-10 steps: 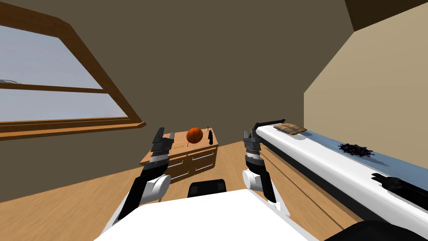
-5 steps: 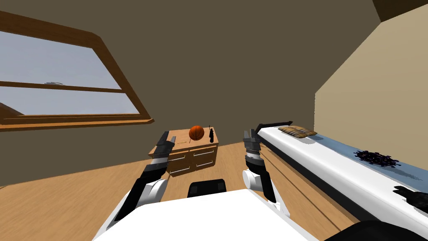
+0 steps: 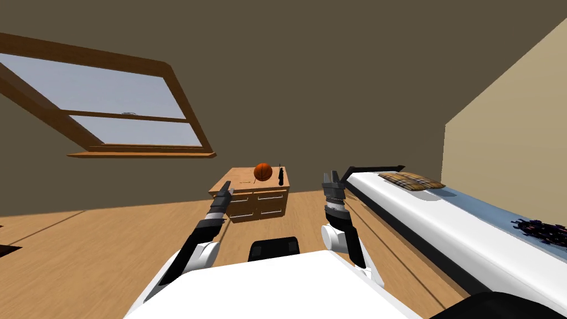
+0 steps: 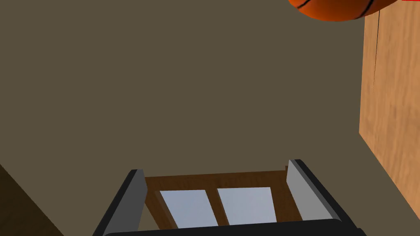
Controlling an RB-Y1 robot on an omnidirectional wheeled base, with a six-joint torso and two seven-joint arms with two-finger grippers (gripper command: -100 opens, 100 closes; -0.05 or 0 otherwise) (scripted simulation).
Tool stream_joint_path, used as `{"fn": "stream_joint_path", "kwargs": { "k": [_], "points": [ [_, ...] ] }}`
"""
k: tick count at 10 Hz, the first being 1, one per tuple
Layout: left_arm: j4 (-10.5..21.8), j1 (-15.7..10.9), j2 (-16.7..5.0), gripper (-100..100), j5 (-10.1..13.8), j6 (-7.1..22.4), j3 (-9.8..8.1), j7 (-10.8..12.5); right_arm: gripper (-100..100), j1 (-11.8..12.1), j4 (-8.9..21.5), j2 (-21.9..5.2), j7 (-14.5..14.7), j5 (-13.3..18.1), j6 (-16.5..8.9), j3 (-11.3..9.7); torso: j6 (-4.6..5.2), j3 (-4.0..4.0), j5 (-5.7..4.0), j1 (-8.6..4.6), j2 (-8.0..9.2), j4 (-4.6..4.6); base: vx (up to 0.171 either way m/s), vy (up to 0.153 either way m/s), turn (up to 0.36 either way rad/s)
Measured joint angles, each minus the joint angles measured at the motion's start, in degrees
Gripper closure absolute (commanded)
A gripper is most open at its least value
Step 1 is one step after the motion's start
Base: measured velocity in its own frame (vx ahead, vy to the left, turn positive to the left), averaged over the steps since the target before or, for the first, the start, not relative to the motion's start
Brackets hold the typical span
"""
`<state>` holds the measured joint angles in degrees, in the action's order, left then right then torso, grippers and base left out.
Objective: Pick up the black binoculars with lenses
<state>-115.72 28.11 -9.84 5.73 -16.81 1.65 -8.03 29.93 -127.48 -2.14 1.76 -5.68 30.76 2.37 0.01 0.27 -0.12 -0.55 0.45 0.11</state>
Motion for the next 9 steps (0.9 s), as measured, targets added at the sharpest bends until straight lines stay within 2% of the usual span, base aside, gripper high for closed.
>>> {"fn": "stream_joint_path", "kwargs": {
  "k": [4, 7, 9],
  "points": [
    [5.46, -0.52, -1.2, -100, -1.35, 4.21, -0.17, -4.16, 0, 0.01, 0.0, 0.01, 0.0, 0.0, 0.0, -0.01, 0.01, -0.17, -0.06, -0.27, -0.29, -0.07, -0.06, -0.178, 0.142],
    [7.84, -0.57, -0.42, -100, -3.8, 8.62, 0.78, -9.17, 0, 0.01, 0.0, 0.0, 0.0, 0.0, 0.0, 0.0, 0.02, -0.21, -0.04, -0.18, -0.37, -0.08, -0.045, -0.145, 0.07],
    [10.28, -1.59, -0.78, -100, -4.54, 9.76, 0.76, -10.88, 0, 0.01, 0.0, 0.0, 0.0, 0.0, 0.0, 0.0, 0.03, -0.27, 0.0, 0.05, -0.48, -0.1, -0.012, -0.123, 0.05]
  ]
}}
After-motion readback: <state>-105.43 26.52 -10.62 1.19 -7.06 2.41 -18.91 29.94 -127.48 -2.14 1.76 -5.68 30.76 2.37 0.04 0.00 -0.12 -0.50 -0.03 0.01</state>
